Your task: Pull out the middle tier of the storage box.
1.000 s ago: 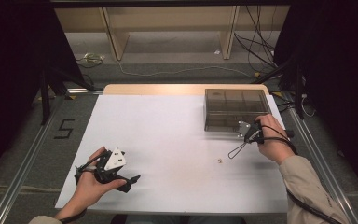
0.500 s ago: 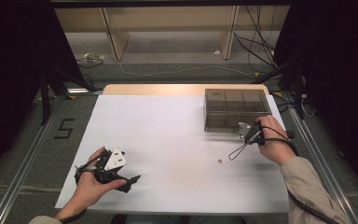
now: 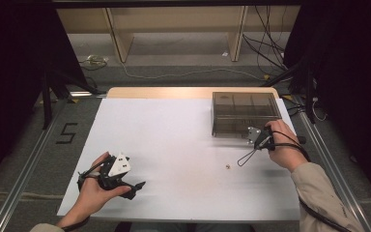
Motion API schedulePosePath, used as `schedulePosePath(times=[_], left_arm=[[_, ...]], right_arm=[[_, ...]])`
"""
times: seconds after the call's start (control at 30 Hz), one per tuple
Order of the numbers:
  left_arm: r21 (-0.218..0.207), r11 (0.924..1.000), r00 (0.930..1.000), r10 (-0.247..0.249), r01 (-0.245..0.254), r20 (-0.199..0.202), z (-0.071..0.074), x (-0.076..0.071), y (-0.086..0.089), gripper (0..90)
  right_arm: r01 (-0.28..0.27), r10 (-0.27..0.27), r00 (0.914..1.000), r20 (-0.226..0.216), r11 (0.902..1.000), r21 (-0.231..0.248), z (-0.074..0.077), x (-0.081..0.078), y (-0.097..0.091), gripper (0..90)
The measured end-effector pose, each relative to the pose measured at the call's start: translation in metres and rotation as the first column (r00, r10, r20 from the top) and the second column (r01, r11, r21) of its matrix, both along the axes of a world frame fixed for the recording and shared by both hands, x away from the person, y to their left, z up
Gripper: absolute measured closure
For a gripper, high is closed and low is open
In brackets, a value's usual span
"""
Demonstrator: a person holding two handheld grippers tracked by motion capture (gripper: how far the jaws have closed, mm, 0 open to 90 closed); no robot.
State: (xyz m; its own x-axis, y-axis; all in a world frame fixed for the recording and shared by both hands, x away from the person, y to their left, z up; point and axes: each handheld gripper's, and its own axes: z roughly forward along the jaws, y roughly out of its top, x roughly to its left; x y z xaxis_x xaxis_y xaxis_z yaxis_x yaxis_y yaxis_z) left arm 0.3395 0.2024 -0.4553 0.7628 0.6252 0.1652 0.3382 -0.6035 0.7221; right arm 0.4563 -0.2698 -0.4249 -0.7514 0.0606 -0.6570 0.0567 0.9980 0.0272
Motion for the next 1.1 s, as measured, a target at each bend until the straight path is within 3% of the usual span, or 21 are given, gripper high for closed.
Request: schedulePosePath(times=[0.3, 1.1], left_arm=[[-0.003, 1.0, 1.0, 0.001, -0.001, 0.001, -0.0004, 0.0, -0.0004, 2.6], [-0.003, 1.0, 1.0, 0.002, -0.002, -0.002, -0.0003, 0.0001, -0.0002, 2.8]], right_arm=[[0.003, -0.003, 0.9998, -0.021, 1.0, 0.0, -0.0012, 0.005, -0.0002, 81.3], [-0.004, 0.004, 0.9983, -0.058, 1.0, 0.003, 0.0024, 0.0056, -0.0011, 83.4]])
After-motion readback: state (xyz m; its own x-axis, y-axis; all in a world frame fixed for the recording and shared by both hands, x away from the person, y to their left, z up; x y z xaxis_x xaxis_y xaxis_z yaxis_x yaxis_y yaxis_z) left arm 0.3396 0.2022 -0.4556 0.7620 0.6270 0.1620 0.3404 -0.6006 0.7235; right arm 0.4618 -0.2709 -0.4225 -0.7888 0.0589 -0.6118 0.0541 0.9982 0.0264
